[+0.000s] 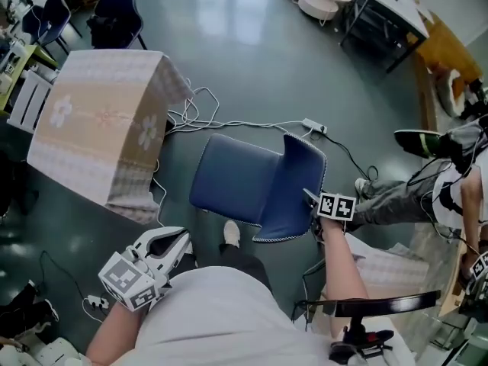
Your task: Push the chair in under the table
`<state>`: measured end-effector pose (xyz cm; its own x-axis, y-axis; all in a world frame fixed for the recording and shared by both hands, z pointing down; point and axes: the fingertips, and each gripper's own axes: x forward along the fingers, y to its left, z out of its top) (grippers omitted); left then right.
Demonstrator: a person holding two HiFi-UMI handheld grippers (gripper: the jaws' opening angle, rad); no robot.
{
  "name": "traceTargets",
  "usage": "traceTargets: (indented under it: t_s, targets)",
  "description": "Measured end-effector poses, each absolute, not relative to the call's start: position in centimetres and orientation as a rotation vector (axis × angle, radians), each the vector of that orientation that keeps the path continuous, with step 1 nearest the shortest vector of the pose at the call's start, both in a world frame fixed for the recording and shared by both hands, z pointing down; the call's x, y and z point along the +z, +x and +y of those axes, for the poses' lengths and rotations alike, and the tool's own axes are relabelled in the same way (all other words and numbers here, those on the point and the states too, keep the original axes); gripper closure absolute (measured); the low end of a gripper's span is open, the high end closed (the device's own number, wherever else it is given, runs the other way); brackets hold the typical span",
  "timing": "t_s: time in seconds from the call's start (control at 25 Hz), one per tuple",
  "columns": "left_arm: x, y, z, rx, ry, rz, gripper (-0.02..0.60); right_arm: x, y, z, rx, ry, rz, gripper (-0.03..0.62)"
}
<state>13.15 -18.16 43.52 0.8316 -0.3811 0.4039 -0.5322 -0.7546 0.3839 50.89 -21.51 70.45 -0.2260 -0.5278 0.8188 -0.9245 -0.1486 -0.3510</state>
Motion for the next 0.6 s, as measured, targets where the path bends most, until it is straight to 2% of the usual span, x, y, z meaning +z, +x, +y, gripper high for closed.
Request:
traceTargets:
  t_s: [0.12,0.2,0.28,0.6]
  targets:
    - [43.5,12.9,-18.9,0.412,2.495,-0.711,0.569,71.2,50.3,-21.3,1.384,1.560,-1.677,0.339]
    - [43.6,12.5,-19.6,0.396,2.493,-0.728,0.569,71.3,50.0,-21.4,1.386,1.539,-1.663,0.423]
    - [43.6,11.9,-20.1,0.379,2.495,-0.745,0.569,71.5,49.5,-21.8,1.376,1.531,-1.646,0.459]
    - [43.2,9.6,-21.1,0.329,2.492,-0.770,0.569,71.4,49.1,-22.4,1.525,1.642,-1.603,0.513]
